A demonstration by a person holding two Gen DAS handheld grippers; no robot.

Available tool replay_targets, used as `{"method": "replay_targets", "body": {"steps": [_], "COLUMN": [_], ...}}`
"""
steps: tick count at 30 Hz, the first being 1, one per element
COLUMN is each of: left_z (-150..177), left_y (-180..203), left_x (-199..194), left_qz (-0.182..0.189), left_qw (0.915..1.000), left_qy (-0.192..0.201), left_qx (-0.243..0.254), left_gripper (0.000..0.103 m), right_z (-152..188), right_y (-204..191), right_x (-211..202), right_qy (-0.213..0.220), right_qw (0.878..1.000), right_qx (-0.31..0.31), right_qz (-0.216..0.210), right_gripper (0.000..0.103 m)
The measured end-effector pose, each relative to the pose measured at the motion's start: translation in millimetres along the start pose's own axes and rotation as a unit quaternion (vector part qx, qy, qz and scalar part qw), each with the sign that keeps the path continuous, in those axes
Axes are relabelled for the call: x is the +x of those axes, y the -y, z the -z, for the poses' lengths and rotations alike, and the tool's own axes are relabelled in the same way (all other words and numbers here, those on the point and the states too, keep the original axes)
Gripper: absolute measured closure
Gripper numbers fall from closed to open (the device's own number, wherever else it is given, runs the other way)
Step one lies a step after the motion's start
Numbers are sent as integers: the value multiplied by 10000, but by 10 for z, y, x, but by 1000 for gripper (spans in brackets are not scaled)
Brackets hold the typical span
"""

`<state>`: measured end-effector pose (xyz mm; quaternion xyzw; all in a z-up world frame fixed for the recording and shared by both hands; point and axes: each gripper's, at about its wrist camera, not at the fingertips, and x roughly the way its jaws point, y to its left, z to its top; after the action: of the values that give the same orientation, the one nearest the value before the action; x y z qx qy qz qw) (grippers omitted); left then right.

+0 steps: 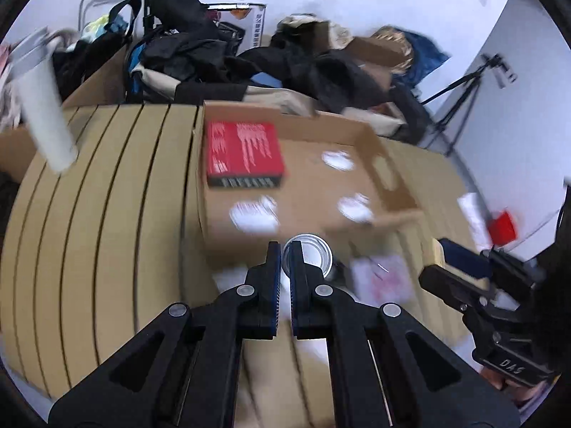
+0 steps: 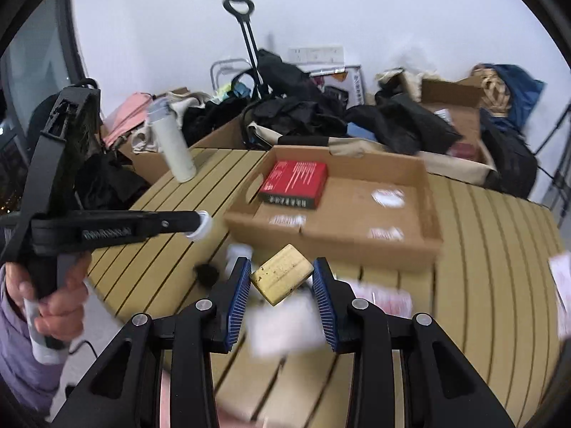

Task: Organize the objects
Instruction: 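Drop the white cap into the cardboard box with the left gripper while the right drops the yellow bar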

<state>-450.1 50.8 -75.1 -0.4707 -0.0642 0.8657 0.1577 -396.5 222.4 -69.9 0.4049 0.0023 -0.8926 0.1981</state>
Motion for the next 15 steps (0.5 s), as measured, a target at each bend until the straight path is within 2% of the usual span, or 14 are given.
{"method": "replay_targets", "body": {"steps": [3,5,7,10,11,13,14,15], "left_z": [-254,-326,-320,-306,-300,-310,-318,-345], "left_y": [-61,-144,-184,-286,-299,-316,-327,-322], "left_x": [589,934,1085,1173,1127,1039,939,846], "left_qz": [-498,-511,-604,-795,-770,-841,-868,-850], "left_qw": [9974,9954,9940,9930,9937,9935,9934,9940], "left_qy": [-396,-743,-827,-842,-775,-743,-735,-684], "left_qx": [342,321,376,241,232,183,122,106], "left_gripper": [102,102,100,76,72,68,53,50], "right_z": [-314,-423,-451,-444,-430,-457,-475,-495], "right_y": [228,398,495,504,498,487,504,519], "right_x": [652,1133,1461,1806,1836,1782,1716,1621], "right_qy": [-433,-768,-1031,-1365,-1363,-1177,-1128,-1081], "right_qw": [9989,9964,9931,9886,9888,9914,9917,9917], "right_qx": [155,350,531,527,494,480,528,578], "right_qz": [-91,-6,-190,-353,-369,-306,-324,-381], "right_gripper": [64,64,64,64,60,45,29,20]}}
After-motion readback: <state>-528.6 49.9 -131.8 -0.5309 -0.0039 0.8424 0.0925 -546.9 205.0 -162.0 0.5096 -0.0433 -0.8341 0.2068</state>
